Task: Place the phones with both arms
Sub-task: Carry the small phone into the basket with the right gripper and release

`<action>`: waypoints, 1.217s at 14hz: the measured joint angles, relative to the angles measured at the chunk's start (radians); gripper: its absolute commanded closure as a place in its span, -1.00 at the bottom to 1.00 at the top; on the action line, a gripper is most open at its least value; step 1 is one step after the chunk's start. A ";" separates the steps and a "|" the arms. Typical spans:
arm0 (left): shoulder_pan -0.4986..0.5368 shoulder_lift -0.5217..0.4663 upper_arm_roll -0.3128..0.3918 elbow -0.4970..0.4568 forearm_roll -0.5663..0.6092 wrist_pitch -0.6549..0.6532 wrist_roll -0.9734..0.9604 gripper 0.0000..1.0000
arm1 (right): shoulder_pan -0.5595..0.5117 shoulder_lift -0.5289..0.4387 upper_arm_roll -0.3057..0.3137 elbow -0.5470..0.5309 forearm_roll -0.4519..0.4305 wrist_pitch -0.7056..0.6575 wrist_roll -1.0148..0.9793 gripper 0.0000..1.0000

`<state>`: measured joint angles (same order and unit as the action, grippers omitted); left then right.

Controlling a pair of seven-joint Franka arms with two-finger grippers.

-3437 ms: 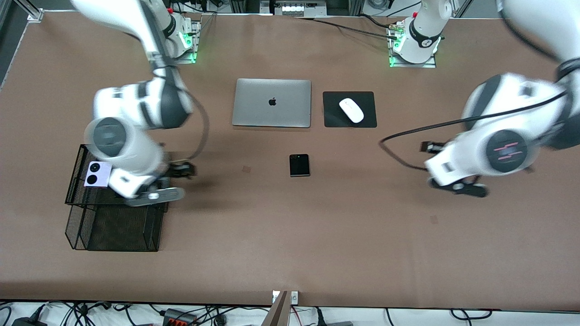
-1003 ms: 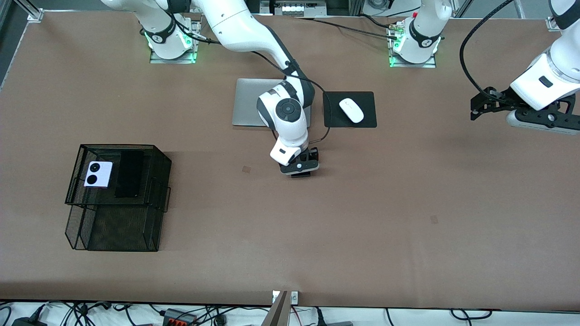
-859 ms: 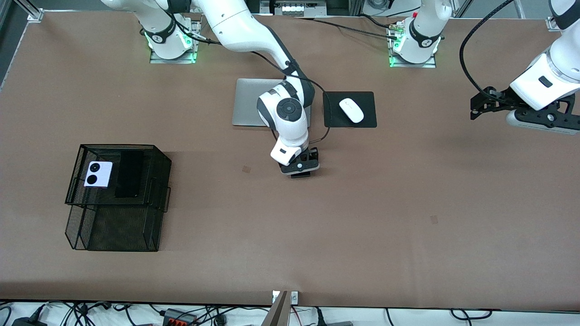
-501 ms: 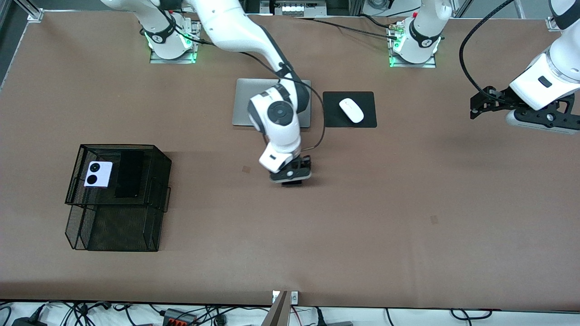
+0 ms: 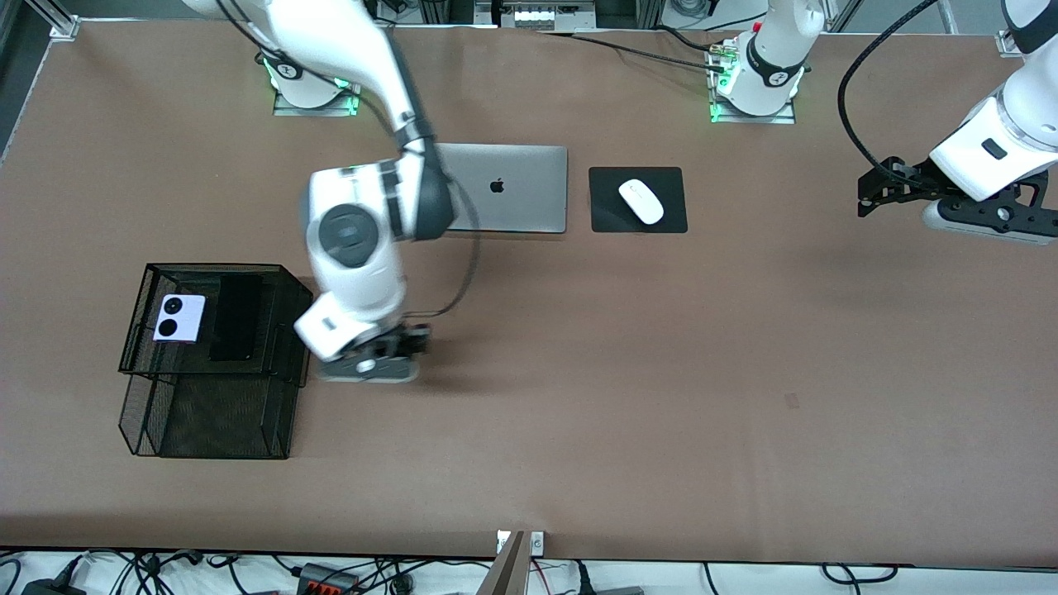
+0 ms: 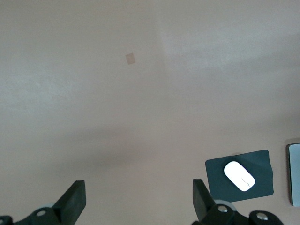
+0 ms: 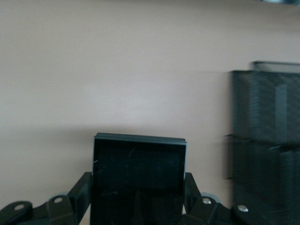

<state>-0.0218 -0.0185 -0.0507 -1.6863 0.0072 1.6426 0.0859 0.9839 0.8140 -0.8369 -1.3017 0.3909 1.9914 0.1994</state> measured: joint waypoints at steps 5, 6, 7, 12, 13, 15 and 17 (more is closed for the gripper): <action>-0.001 0.000 -0.001 0.000 0.000 0.000 0.000 -1.00 | -0.224 0.000 -0.009 -0.006 0.061 -0.009 -0.278 0.46; -0.001 0.000 -0.001 0.000 0.000 0.000 0.000 -1.00 | -0.273 0.000 -0.008 -0.008 0.098 -0.009 -0.345 0.46; -0.001 0.000 -0.001 0.000 0.000 0.000 0.000 -1.00 | -0.321 0.003 -0.004 -0.010 0.126 -0.007 -0.403 0.46; -0.001 0.000 0.004 0.000 0.000 -0.002 -0.001 -1.00 | -0.502 0.030 0.127 -0.014 0.151 0.100 -0.510 0.44; -0.001 0.000 0.005 0.000 0.000 -0.003 -0.001 -1.00 | -0.527 0.042 0.159 -0.015 0.151 0.124 -0.519 0.44; -0.001 0.000 0.006 0.000 0.000 -0.005 -0.001 -1.00 | -0.559 0.067 0.200 -0.015 0.151 0.162 -0.534 0.41; -0.001 0.000 0.006 0.000 0.000 -0.005 -0.001 -1.00 | -0.567 0.085 0.210 -0.015 0.151 0.183 -0.542 0.02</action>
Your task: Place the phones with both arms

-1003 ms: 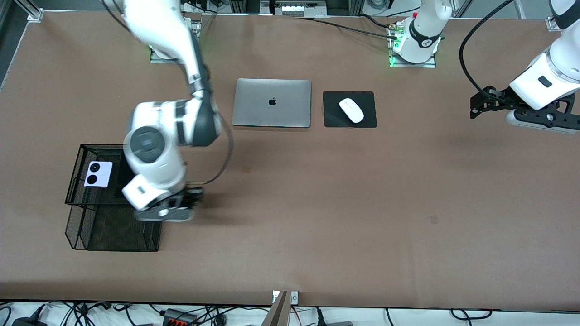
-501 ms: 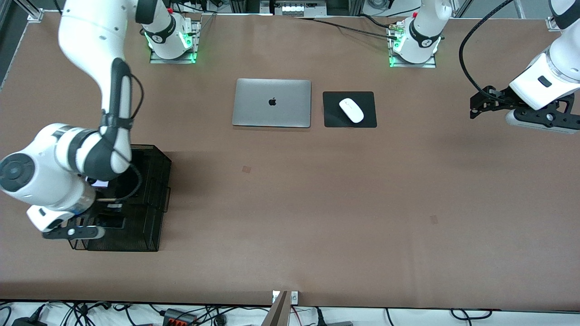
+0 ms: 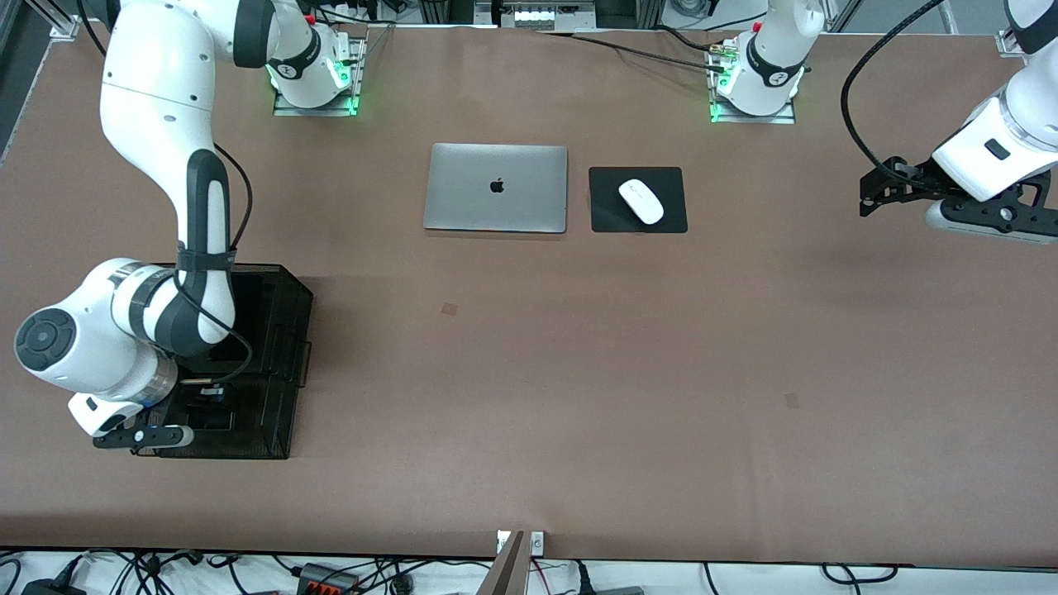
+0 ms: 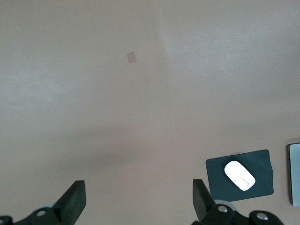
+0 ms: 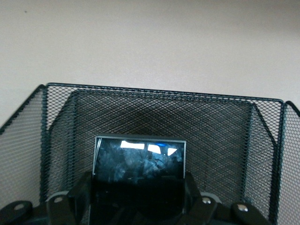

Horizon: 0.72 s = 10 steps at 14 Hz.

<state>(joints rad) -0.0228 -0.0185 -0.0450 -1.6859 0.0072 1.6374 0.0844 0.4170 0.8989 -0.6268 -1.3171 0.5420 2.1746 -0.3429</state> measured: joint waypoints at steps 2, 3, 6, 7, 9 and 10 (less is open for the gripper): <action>0.000 0.000 0.000 0.000 0.000 -0.003 0.000 -1.00 | 0.000 0.006 0.002 -0.001 0.000 0.001 -0.002 -1.00; 0.000 0.000 0.000 0.000 0.000 -0.005 0.000 -1.00 | 0.000 0.006 0.003 -0.002 0.000 0.001 -0.002 -1.00; 0.000 0.000 0.002 0.000 0.000 -0.007 -0.001 -1.00 | 0.000 -0.013 0.001 0.010 0.001 0.002 -0.004 -1.00; 0.000 0.000 0.002 0.000 0.000 -0.007 -0.001 -1.00 | 0.001 -0.036 0.001 0.017 0.001 -0.003 -0.005 -1.00; 0.000 0.000 0.002 0.000 0.000 -0.008 -0.001 -1.00 | 0.003 -0.111 -0.001 0.030 0.000 -0.077 -0.009 -1.00; 0.000 0.000 0.002 0.001 0.000 -0.008 -0.001 -1.00 | 0.003 -0.154 -0.002 0.038 0.000 -0.139 -0.011 -1.00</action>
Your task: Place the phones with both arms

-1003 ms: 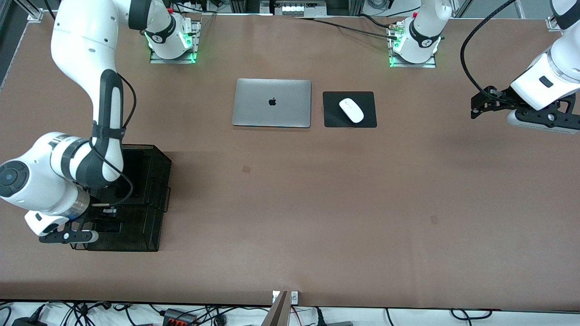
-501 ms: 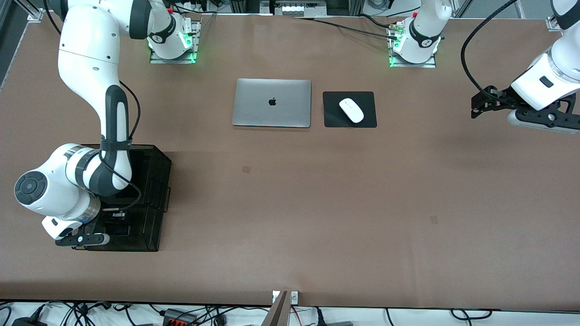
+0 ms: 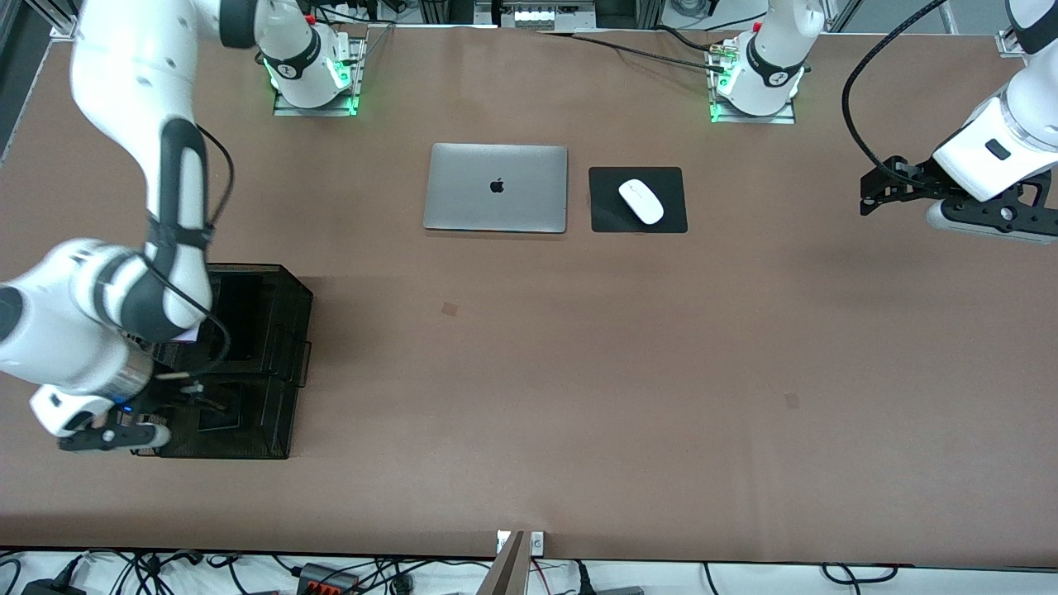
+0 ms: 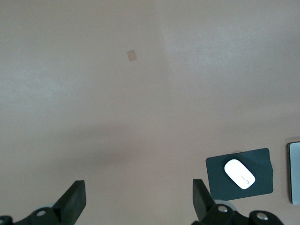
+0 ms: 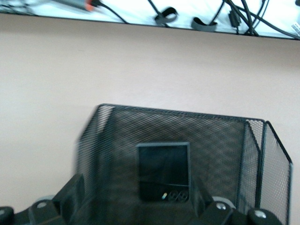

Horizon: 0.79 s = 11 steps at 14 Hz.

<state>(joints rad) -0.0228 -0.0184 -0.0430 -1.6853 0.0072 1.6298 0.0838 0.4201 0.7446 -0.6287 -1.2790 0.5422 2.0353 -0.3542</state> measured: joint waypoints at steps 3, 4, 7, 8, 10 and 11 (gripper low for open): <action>0.000 0.000 0.000 0.000 0.000 0.000 -0.002 -1.00 | 0.001 -0.109 -0.006 0.037 -0.018 -0.228 0.012 -1.00; 0.000 0.000 0.000 0.000 0.000 0.000 -0.002 -1.00 | 0.002 -0.136 -0.009 0.041 -0.033 -0.290 0.035 -1.00; 0.000 0.000 -0.001 0.001 0.000 0.000 -0.002 -1.00 | 0.028 -0.199 -0.009 0.043 -0.095 -0.430 0.124 -1.00; 0.000 0.000 -0.002 0.002 0.000 0.000 -0.002 -1.00 | 0.040 -0.217 -0.009 0.043 -0.104 -0.463 0.144 -1.00; -0.001 0.000 -0.003 0.010 0.000 0.000 -0.002 -1.00 | 0.046 -0.234 -0.009 0.043 -0.109 -0.484 0.157 -1.00; -0.001 0.000 -0.003 0.015 0.000 0.000 -0.002 -1.00 | 0.045 -0.235 -0.011 0.043 -0.109 -0.484 0.161 -1.00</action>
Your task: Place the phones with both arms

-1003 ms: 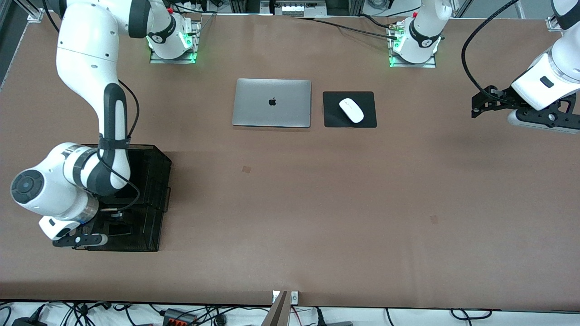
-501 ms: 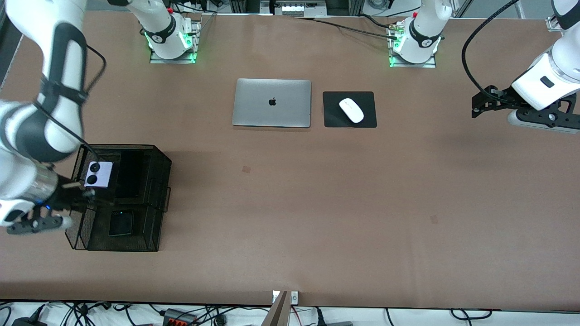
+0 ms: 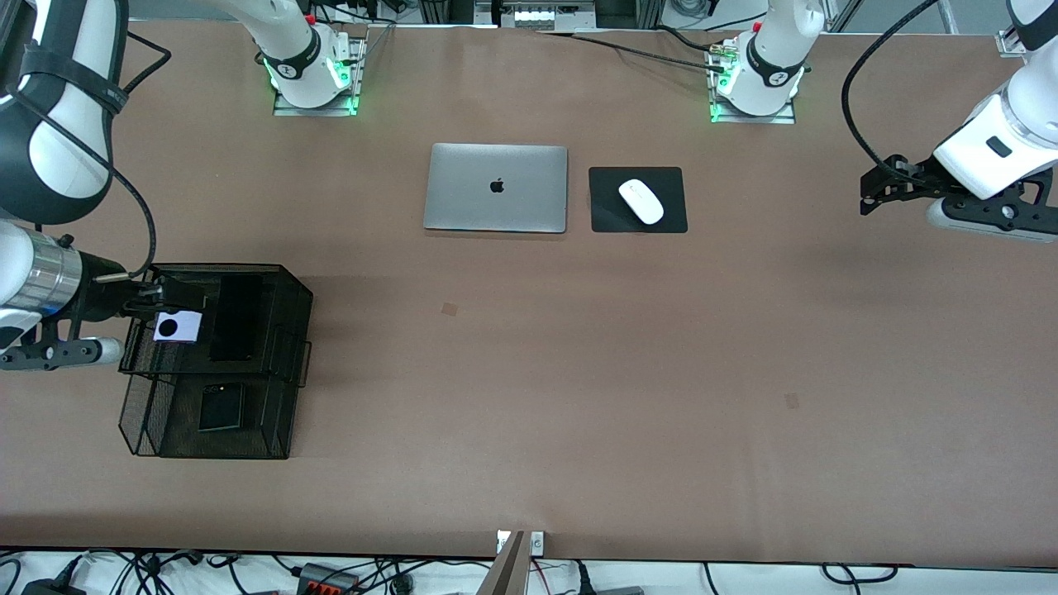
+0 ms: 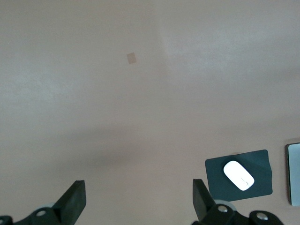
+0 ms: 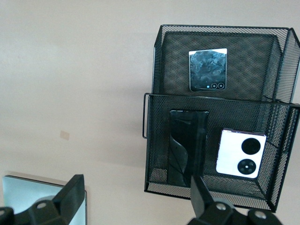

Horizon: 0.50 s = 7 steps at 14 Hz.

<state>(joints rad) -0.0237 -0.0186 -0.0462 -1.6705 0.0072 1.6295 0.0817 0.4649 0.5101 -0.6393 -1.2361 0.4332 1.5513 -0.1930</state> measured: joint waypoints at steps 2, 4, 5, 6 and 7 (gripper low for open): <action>0.000 0.000 0.000 0.004 0.000 -0.013 0.000 -1.00 | -0.003 0.000 -0.004 -0.002 0.000 0.000 0.008 -1.00; 0.000 0.000 0.000 0.004 0.000 -0.026 0.000 -1.00 | -0.004 -0.003 -0.007 -0.002 0.000 0.002 0.050 -1.00; 0.000 0.000 0.000 0.004 0.000 -0.027 0.000 -1.00 | -0.006 -0.010 -0.005 -0.001 -0.004 0.004 0.077 -1.00; 0.000 0.000 0.000 0.004 0.000 -0.027 0.000 -1.00 | -0.016 -0.024 0.012 -0.001 -0.032 0.007 0.099 -1.00; 0.000 0.000 0.000 0.005 0.000 -0.027 0.000 -1.00 | -0.047 -0.049 0.071 -0.001 -0.099 0.009 0.124 -1.00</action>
<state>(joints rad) -0.0237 -0.0185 -0.0462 -1.6657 0.0072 1.6026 0.0817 0.4179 0.4613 -0.5687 -1.2371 0.3338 1.5601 -0.0690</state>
